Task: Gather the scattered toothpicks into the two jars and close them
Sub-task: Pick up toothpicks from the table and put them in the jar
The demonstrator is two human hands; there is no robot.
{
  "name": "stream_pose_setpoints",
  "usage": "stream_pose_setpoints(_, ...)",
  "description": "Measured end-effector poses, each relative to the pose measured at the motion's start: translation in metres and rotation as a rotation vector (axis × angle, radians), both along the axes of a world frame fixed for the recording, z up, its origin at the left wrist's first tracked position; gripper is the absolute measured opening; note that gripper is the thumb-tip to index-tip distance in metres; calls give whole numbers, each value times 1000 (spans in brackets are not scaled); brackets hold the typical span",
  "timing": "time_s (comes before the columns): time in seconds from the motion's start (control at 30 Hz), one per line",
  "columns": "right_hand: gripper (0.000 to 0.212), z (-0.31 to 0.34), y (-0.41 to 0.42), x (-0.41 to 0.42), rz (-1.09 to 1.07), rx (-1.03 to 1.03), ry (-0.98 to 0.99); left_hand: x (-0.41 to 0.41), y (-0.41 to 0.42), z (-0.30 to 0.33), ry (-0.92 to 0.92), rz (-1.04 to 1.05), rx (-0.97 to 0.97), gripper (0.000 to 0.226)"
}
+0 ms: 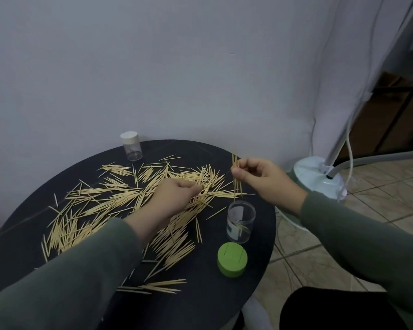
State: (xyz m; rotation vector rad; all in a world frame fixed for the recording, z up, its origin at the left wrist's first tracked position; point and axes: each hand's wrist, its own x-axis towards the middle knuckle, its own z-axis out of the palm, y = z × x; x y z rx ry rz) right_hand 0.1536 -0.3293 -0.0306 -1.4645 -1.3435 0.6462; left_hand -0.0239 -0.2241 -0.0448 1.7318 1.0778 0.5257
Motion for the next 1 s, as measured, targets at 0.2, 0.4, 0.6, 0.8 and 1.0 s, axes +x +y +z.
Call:
stream_pose_setpoints(0.2, 10, -2, -12, 4, 78, -55, 26, 3, -34, 16, -269, -84, -171, 21)
stream_pose_setpoints(0.4, 11, -5, -17, 10, 94, -21, 60, 13, -51, 9, -354, -143, -248, 19)
stream_pose_setpoints(0.6, 6, -12, -18, 11, 54, -17, 7, 18, -52, -2, -346, -182, -231, 21)
stream_pose_setpoints(0.8, 20, -16, -22, 16, 66, -58, -71, 18, -50, -8, -267, -207, -264, 11)
stream_pose_setpoints(1.0, 14, -14, -24, 21, 114, -111, -35, 19, -49, -12, -239, -265, -237, 16)
